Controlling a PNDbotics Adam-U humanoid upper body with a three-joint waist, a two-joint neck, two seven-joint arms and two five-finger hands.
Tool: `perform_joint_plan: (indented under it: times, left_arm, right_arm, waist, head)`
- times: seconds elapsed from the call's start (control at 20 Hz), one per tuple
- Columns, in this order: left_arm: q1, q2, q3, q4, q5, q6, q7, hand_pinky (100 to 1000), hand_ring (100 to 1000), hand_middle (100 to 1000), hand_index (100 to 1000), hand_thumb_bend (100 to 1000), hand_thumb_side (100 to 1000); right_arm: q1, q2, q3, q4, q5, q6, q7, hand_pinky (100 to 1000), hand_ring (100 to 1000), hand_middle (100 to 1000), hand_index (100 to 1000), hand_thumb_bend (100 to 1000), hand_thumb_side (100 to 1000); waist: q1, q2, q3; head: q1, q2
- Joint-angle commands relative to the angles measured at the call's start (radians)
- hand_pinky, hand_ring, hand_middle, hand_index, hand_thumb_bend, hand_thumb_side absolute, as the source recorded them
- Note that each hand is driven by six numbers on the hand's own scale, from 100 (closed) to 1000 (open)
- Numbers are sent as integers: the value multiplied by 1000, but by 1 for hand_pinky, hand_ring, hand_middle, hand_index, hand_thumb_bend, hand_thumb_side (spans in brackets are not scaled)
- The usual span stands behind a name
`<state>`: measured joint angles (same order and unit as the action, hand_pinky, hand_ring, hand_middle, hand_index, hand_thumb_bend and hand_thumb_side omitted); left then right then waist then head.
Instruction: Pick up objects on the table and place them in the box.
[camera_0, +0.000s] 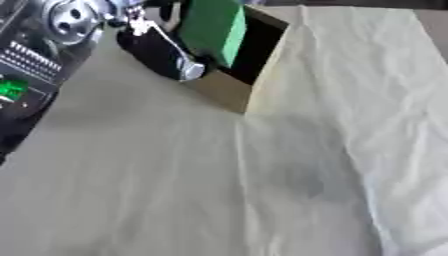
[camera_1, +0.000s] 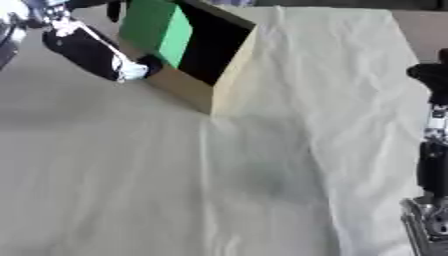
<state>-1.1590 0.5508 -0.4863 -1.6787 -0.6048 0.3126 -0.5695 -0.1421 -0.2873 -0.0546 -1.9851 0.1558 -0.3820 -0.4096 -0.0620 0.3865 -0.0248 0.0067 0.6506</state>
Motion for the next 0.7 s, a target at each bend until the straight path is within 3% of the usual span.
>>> perform_joint_plan:
  times: [0.05,0.35,0.7]
  left_arm:
    - [-39,-29,32,94,-40,-25,60,446,514,497,551,100,119]
    - [-77,-88,68,309,-125,-75,156,451,519,502,558,100,120]
    - [-109,-131,112,468,-200,-110,239,450,519,504,560,100,104]
  right_arm:
    - [-12,-21,2,-15,-11,-4,9,806,700,630,820,100,770]
    - [-22,-13,5,-15,-15,-6,18,807,699,629,819,100,775]
    - [-34,-2,10,-15,-20,-6,22,807,697,627,819,100,765]
  waist:
    - [3,-22,-10]
    - [-3,-1,-25]
    - [-17,25,-25]
  head:
    - [29,-10]
    - [61,-31]
    - [72,-59]
